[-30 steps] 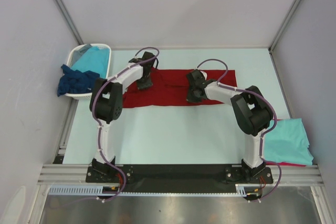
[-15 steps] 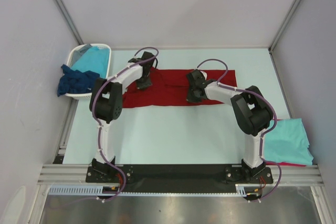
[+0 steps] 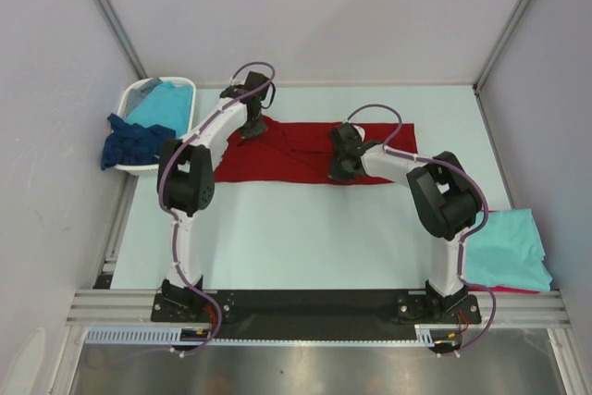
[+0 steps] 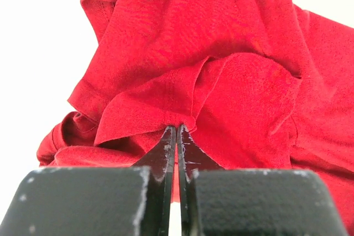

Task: Fold and stack the t-shirts
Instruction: Rotate the tshirt 90 degrees

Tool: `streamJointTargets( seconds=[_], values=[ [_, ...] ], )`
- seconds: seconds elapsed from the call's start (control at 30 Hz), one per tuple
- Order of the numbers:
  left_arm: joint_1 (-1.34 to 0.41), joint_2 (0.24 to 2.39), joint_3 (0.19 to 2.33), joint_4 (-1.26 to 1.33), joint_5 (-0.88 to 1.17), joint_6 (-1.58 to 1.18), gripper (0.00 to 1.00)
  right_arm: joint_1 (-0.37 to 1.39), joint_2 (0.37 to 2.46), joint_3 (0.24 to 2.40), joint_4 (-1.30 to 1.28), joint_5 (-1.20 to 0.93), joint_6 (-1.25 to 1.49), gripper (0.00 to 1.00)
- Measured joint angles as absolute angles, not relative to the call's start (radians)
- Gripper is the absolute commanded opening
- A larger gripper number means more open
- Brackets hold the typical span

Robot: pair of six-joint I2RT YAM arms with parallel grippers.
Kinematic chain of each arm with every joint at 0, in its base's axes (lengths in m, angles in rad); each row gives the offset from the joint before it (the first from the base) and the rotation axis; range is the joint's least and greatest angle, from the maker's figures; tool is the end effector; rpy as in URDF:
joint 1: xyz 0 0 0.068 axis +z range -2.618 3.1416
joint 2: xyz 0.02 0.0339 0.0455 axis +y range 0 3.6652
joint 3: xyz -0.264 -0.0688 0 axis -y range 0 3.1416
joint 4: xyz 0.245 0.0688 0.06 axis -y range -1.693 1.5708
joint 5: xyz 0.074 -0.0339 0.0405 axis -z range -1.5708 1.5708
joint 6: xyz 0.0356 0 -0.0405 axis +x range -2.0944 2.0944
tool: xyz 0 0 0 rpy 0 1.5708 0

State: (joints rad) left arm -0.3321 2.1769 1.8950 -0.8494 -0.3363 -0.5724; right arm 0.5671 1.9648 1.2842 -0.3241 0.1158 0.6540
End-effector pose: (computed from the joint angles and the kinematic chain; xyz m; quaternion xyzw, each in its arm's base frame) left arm 0.4464 -0.1415 0.2226 -0.1515 0.9509 0.0530 0.2647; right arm 0.3465 0.2158 0.1574 0.0578 0.9570 0.1143 0.2603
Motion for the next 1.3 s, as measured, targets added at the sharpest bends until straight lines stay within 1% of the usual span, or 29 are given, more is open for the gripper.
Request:
streamJointTargets(
  seconds=[0.03, 0.07, 0.17, 0.33, 0.5, 0.6, 0.77, 0.87, 0.97, 1.1, 1.2, 1.3],
  values=[
    [-0.331, 2.177, 1.898, -0.85, -0.335, -0.573, 0.09, 0.567, 1.964, 1.282, -0.321, 0.116, 0.654, 0.0],
    [-0.33, 2.177, 1.898, -0.855, -0.334, -0.574, 0.15, 0.567, 1.963, 1.279, -0.318, 0.115, 0.654, 0.0],
    [-0.329, 2.177, 1.894, -0.86, -0.337, -0.573, 0.23, 0.567, 1.961, 1.275, -0.313, 0.115, 0.654, 0.0],
    [-0.33, 2.166, 1.835, -0.856, -0.341, -0.575, 0.31, 0.566, 1.961, 1.275, -0.313, 0.113, 0.654, 0.0],
    [-0.34, 2.101, 1.724, -0.853, -0.356, -0.575, 0.33, 0.566, 1.962, 1.28, -0.318, 0.112, 0.653, 0.0],
    [-0.346, 2.054, 1.681, -0.848, -0.371, -0.574, 0.33, 0.566, 1.965, 1.286, -0.324, 0.112, 0.653, 0.0],
    [-0.347, 2.044, 1.694, -0.837, -0.403, -0.566, 0.32, 0.567, 1.965, 1.287, -0.326, 0.112, 0.651, 0.0],
    [-0.344, 2.068, 1.742, -0.849, -0.414, -0.566, 0.3, 0.567, 1.965, 1.287, -0.326, 0.113, 0.651, 0.0],
    [-0.342, 2.099, 1.787, -0.841, -0.416, -0.567, 0.3, 0.567, 1.965, 1.287, -0.326, 0.115, 0.65, 0.0],
    [-0.342, 2.094, 1.761, -0.835, -0.416, -0.567, 0.29, 0.567, 1.964, 1.283, -0.323, 0.114, 0.65, 0.0],
    [-0.342, 2.081, 1.707, -0.827, -0.415, -0.568, 0.26, 0.567, 1.964, 1.283, -0.321, 0.114, 0.65, 0.0],
    [-0.342, 2.066, 1.655, -0.825, -0.413, -0.568, 0.26, 0.567, 1.964, 1.283, -0.321, 0.113, 0.65, 0.0]
  ],
)
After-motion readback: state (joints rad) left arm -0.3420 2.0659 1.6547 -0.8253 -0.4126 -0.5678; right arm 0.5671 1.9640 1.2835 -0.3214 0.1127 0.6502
